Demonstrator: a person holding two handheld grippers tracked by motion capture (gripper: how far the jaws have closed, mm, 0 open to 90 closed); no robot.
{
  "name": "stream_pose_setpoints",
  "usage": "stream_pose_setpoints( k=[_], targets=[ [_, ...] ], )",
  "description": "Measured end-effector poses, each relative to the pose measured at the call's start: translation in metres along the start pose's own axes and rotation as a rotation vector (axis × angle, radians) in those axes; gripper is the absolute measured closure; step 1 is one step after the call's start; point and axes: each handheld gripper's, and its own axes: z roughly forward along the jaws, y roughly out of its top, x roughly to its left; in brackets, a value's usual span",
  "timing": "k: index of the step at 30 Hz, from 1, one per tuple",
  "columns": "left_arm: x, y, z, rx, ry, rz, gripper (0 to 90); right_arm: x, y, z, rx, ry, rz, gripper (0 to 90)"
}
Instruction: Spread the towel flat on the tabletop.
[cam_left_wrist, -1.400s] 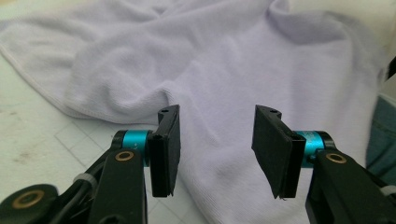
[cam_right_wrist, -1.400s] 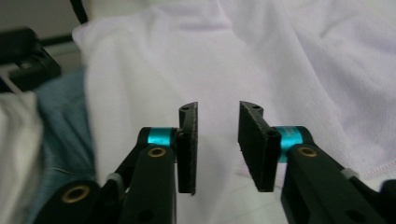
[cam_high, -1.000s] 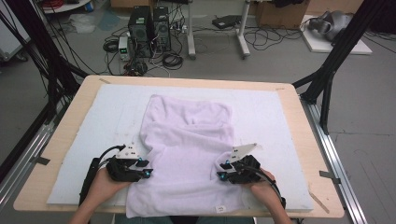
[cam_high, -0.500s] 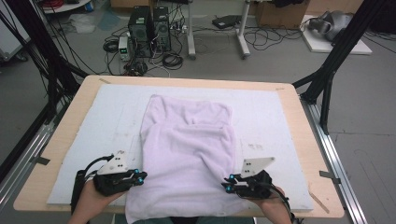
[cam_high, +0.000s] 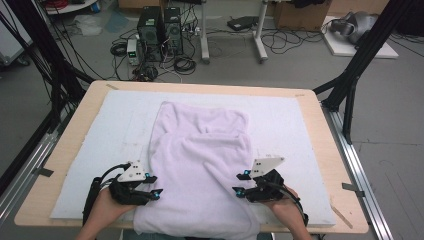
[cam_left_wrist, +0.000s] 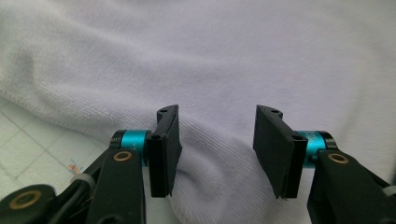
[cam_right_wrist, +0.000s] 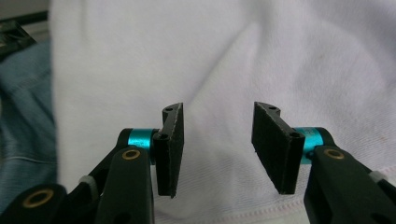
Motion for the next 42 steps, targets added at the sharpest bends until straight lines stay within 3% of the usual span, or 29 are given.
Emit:
stream_pose_setpoints(
  k=[2,5,8,14,19,22,25,28,30,33,35,37,38,40,42],
  targets=[
    [0.001,-0.002,0.006,0.018,-0.002,0.006,57.1,-0.002,-0.002,0.009,0.039,0.012,0.0,55.5],
    [0.0,-0.003,0.006,-0.004,-0.01,0.008,71.2,-0.002,-0.007,0.019,0.085,0.019,-0.016,65.9],
    [-0.005,-0.004,0.004,-0.004,0.01,0.032,85.2,-0.002,-0.009,0.018,0.065,0.048,-0.01,84.6],
    [-0.017,-0.008,-0.014,-0.037,0.01,0.024,86.5,0.006,-0.01,0.006,0.029,0.087,-0.035,87.5],
    [-0.025,-0.01,-0.037,-0.044,-0.063,0.008,85.4,0.021,-0.011,-0.015,-0.019,0.076,-0.054,87.5],
    [-0.021,-0.007,-0.043,-0.057,-0.035,-0.005,66.1,0.026,-0.009,-0.028,-0.066,0.061,-0.076,81.7],
    [-0.012,-0.003,-0.037,-0.071,-0.01,-0.008,60.4,0.017,-0.005,-0.03,-0.071,0.026,-0.053,72.0],
    [-0.003,-0.001,-0.022,-0.057,0.039,-0.004,60.6,0.006,-0.003,-0.021,-0.052,0.014,-0.037,66.5],
    [0.003,-0.002,-0.011,-0.031,0.05,-0.008,61.0,-0.001,-0.003,-0.008,-0.009,0.004,-0.025,64.6],
    [0.006,-0.003,0.001,0.012,0.052,-0.002,61.1,-0.007,-0.005,0.008,0.041,0.008,-0.012,64.9],
    [0.006,-0.005,0.004,0.004,0.055,0.004,61.2,-0.007,-0.006,0.013,0.067,0.003,-0.031,70.0],
    [0.005,-0.006,0.004,-0.007,0.04,0.001,65.9,-0.005,-0.009,0.017,0.073,0.015,-0.034,78.9],
    [0.004,-0.006,0.003,-0.006,0.031,0.009,72.7,-0.005,-0.01,0.017,0.061,0.027,-0.036,84.9],
    [0.0,-0.006,0.003,-0.007,0.034,0.03,85.1,-0.003,-0.011,0.017,0.052,0.036,-0.028,86.7],
    [-0.004,-0.007,0.0,-0.01,0.041,0.039,86.4,-0.002,-0.012,0.015,0.047,0.036,-0.026,86.9]
  ],
)
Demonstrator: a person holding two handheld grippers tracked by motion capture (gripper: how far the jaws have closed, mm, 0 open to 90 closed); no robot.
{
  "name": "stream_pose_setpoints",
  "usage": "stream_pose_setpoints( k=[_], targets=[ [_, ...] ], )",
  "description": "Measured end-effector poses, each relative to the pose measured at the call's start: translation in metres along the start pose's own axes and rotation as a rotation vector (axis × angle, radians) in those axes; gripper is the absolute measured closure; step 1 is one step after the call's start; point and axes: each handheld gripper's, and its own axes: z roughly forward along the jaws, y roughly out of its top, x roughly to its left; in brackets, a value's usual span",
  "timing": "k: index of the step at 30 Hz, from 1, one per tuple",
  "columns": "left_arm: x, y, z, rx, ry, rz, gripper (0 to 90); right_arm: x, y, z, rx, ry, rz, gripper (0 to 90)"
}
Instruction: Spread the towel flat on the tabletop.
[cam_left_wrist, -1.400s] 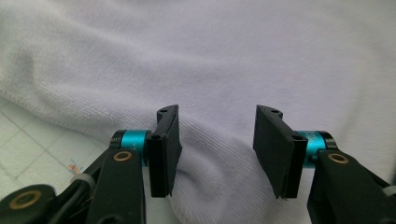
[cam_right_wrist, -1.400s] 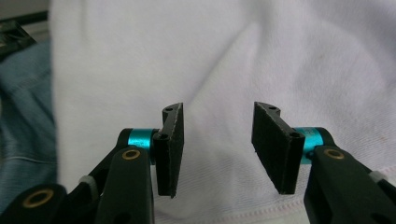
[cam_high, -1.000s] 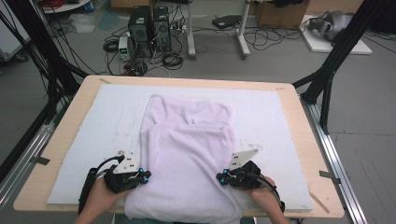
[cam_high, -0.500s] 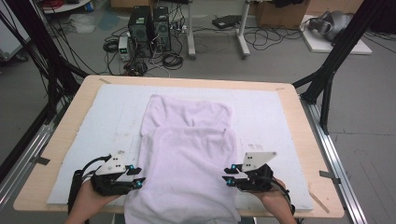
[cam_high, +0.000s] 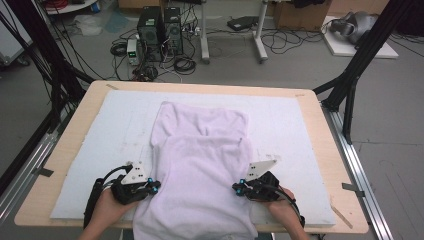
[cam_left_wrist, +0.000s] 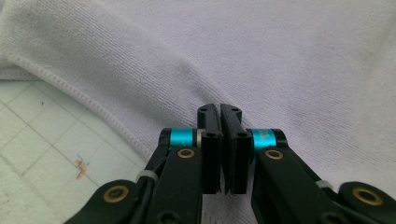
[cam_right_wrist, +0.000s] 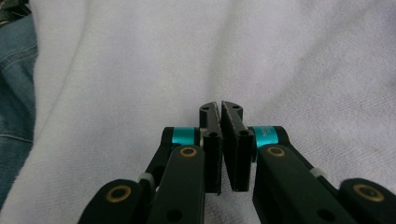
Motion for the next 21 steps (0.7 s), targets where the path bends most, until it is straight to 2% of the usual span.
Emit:
stream_pose_setpoints(
  k=[6,9,13,15,16,18,21],
  targets=[
    [-0.008,-0.007,-0.022,-0.031,0.014,-0.011,86.7,0.015,0.003,-0.011,-0.038,0.015,-0.025,87.1],
    [-0.015,-0.01,-0.034,-0.033,-0.002,-0.012,86.8,0.026,0.004,-0.017,-0.045,0.013,-0.047,87.1],
    [-0.024,-0.013,-0.051,-0.061,-0.034,-0.017,86.6,0.041,0.005,-0.027,-0.065,0.054,-0.084,86.9],
    [-0.023,-0.013,-0.056,-0.07,-0.034,-0.022,83.5,0.046,0.007,-0.035,-0.088,0.04,-0.102,82.4],
    [-0.019,-0.013,-0.056,-0.08,-0.027,-0.037,79.0,0.045,0.008,-0.039,-0.105,0.013,-0.1,79.9],
    [-0.009,-0.012,-0.051,-0.091,-0.012,-0.061,72.4,0.035,0.01,-0.041,-0.106,-0.031,-0.071,74.8],
    [0.004,-0.007,-0.035,-0.092,0.029,-0.069,70.3,0.015,0.01,-0.031,-0.094,-0.057,-0.013,70.0]
  ],
)
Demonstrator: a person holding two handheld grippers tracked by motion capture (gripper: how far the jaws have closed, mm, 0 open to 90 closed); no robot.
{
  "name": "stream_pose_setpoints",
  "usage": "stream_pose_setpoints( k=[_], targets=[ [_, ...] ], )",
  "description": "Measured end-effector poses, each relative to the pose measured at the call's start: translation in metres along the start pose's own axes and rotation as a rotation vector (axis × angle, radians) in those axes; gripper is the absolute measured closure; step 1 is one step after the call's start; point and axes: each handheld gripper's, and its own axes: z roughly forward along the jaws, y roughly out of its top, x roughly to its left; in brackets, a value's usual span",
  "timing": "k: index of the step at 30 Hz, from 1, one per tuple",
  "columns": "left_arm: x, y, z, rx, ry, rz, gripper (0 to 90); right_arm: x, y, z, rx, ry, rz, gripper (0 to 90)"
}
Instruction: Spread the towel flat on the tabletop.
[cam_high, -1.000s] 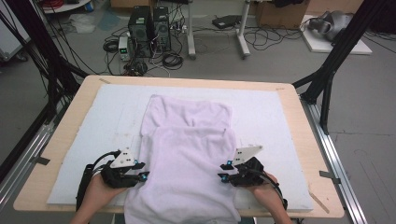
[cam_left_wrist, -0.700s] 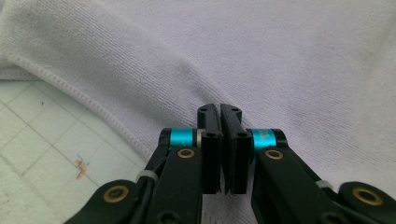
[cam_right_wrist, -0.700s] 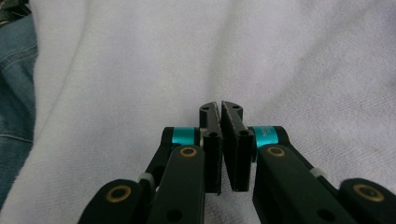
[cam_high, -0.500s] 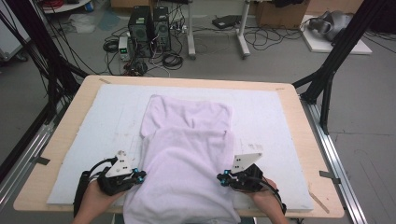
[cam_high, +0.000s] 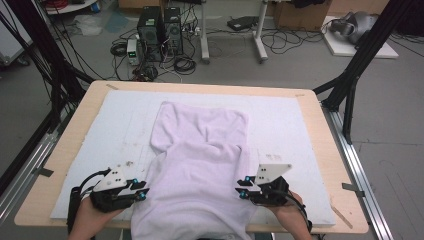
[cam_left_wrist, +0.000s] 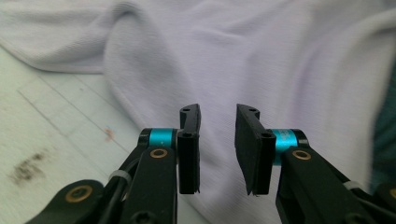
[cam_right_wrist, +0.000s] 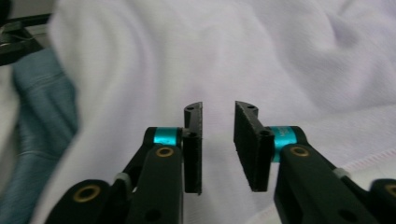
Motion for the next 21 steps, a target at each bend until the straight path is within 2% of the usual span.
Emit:
stream_pose_setpoints(
  k=[3,5,7,8,9,11,12,15,21],
  targets=[
    [0.009,0.006,0.02,0.016,0.019,0.003,67.2,-0.016,-0.004,0.017,0.047,-0.019,0.017,67.4],
    [0.014,0.009,0.032,0.037,-0.008,-0.011,65.6,-0.025,-0.007,0.026,0.089,-0.008,0.056,65.9],
    [0.017,0.008,0.044,0.074,-0.02,-0.018,64.8,-0.029,-0.01,0.032,0.124,-0.004,0.069,66.0],
    [0.017,0.006,0.046,0.07,-0.018,-0.015,67.1,-0.03,-0.011,0.033,0.111,0.003,0.078,68.2],
    [0.016,0.005,0.046,0.06,-0.02,-0.011,71.3,-0.032,-0.012,0.032,0.106,0.007,0.086,71.6],
    [0.014,0.005,0.044,0.063,-0.026,-0.009,84.8,-0.032,-0.014,0.032,0.097,0.036,0.092,83.9],
    [0.011,0.005,0.043,0.068,-0.021,0.004,86.0,-0.031,-0.014,0.031,0.101,0.043,0.089,86.8],
    [0.005,0.002,0.033,0.066,-0.029,0.017,86.8,-0.026,-0.012,0.027,0.109,0.05,0.058,87.5],
    [-0.016,-0.006,-0.002,0.026,-0.047,0.014,86.9,-0.006,-0.015,0.006,0.058,0.075,0.049,87.6]
  ],
)
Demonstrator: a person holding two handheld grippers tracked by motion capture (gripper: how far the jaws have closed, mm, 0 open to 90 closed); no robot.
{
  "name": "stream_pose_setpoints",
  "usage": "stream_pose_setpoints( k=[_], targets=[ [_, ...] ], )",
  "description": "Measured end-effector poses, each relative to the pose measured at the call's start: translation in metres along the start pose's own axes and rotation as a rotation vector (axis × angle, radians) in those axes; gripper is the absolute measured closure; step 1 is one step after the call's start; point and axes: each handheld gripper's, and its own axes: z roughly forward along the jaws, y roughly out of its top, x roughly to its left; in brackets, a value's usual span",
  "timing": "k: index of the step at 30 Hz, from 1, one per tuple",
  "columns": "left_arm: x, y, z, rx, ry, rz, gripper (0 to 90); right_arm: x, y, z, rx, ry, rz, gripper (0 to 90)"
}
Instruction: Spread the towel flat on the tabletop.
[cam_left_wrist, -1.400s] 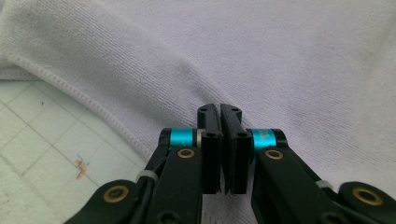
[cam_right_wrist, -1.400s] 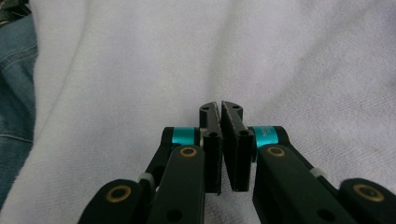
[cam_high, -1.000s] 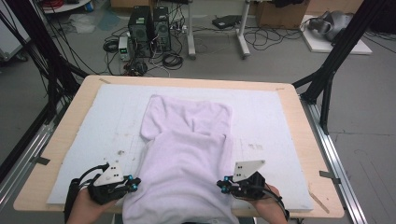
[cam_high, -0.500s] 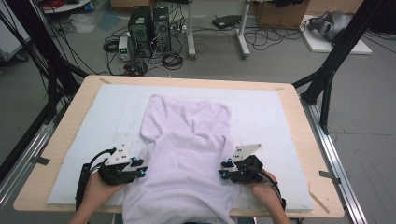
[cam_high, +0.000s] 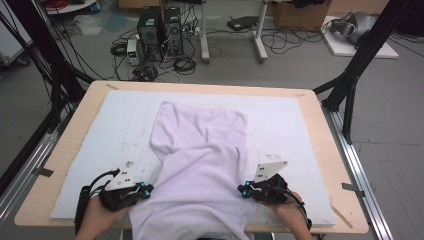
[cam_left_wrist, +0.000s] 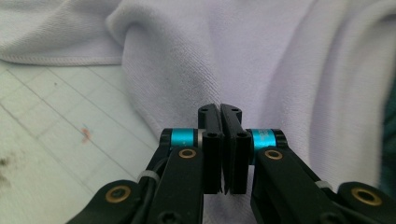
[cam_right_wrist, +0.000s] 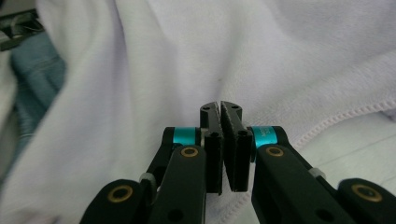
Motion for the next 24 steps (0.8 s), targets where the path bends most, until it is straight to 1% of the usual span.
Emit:
stream_pose_setpoints(
  k=[1,2,3,5,6,7,8,9,11,12,13,14,16,18,19,20,21,22,23,24],
  targets=[
    [-0.005,-0.001,-0.006,-0.009,-0.007,0.002,86.9,0.005,-0.001,-0.004,-0.009,0.006,-0.011,87.5],
    [-0.008,-0.001,-0.012,-0.015,-0.02,0.0,86.7,0.009,-0.001,-0.008,-0.026,0.024,-0.024,87.5],
    [-0.01,-0.001,-0.016,-0.023,-0.031,0.0,86.3,0.014,0.0,-0.012,-0.038,0.032,-0.039,87.3],
    [-0.013,0.001,-0.024,-0.043,-0.055,-0.009,83.5,0.019,0.002,-0.02,-0.058,0.034,-0.053,85.7],
    [-0.012,0.003,-0.026,-0.044,-0.055,-0.008,80.2,0.018,0.003,-0.023,-0.069,0.026,-0.055,83.1],
    [-0.011,0.004,-0.026,-0.048,-0.041,-0.008,76.8,0.017,0.004,-0.025,-0.074,0.011,-0.05,79.1],
    [-0.007,0.006,-0.024,-0.048,-0.023,-0.006,73.4,0.013,0.005,-0.025,-0.08,0.002,-0.038,78.0],
    [-0.002,0.007,-0.021,-0.048,-0.007,-0.006,71.7,0.01,0.006,-0.024,-0.078,-0.003,-0.034,76.2],
    [0.009,0.008,-0.012,-0.05,0.027,-0.016,69.7,0.005,0.008,-0.018,-0.055,-0.032,-0.033,73.8],
    [0.015,0.007,-0.006,-0.044,0.037,-0.022,69.0,0.002,0.008,-0.013,-0.04,-0.038,-0.035,71.9],
    [0.02,0.007,0.001,-0.034,0.042,-0.036,68.9,-0.001,0.008,-0.007,-0.032,-0.037,-0.026,69.4],
    [0.024,0.006,0.009,-0.025,0.045,-0.044,68.3,-0.005,0.007,-0.001,-0.021,-0.034,-0.017,69.1],
    [0.027,0.008,0.024,0.007,0.054,-0.032,67.1,-0.008,0.005,0.011,0.008,-0.034,-0.017,67.5],
    [0.027,0.011,0.037,0.041,0.049,-0.018,65.6,-0.01,0.004,0.021,0.04,-0.033,-0.01,67.6],
    [0.028,0.012,0.042,0.06,0.048,-0.013,65.7,-0.01,0.003,0.024,0.048,-0.035,-0.014,68.5],
    [0.028,0.012,0.045,0.054,0.039,-0.022,66.4,-0.011,0.003,0.024,0.038,-0.036,-0.012,71.0],
    [0.029,0.013,0.045,0.051,0.018,-0.032,70.2,-0.011,0.002,0.024,0.039,-0.035,-0.007,73.9],
    [0.028,0.013,0.046,0.051,0.007,-0.026,77.4,-0.011,0.002,0.024,0.035,-0.027,-0.001,78.9],
    [0.026,0.013,0.045,0.051,0.015,-0.016,81.8,-0.011,0.002,0.023,0.035,-0.028,-0.008,82.8],
    [0.024,0.013,0.044,0.061,0.022,-0.006,83.5,-0.01,0.002,0.023,0.036,-0.028,-0.014,84.8]
  ],
)
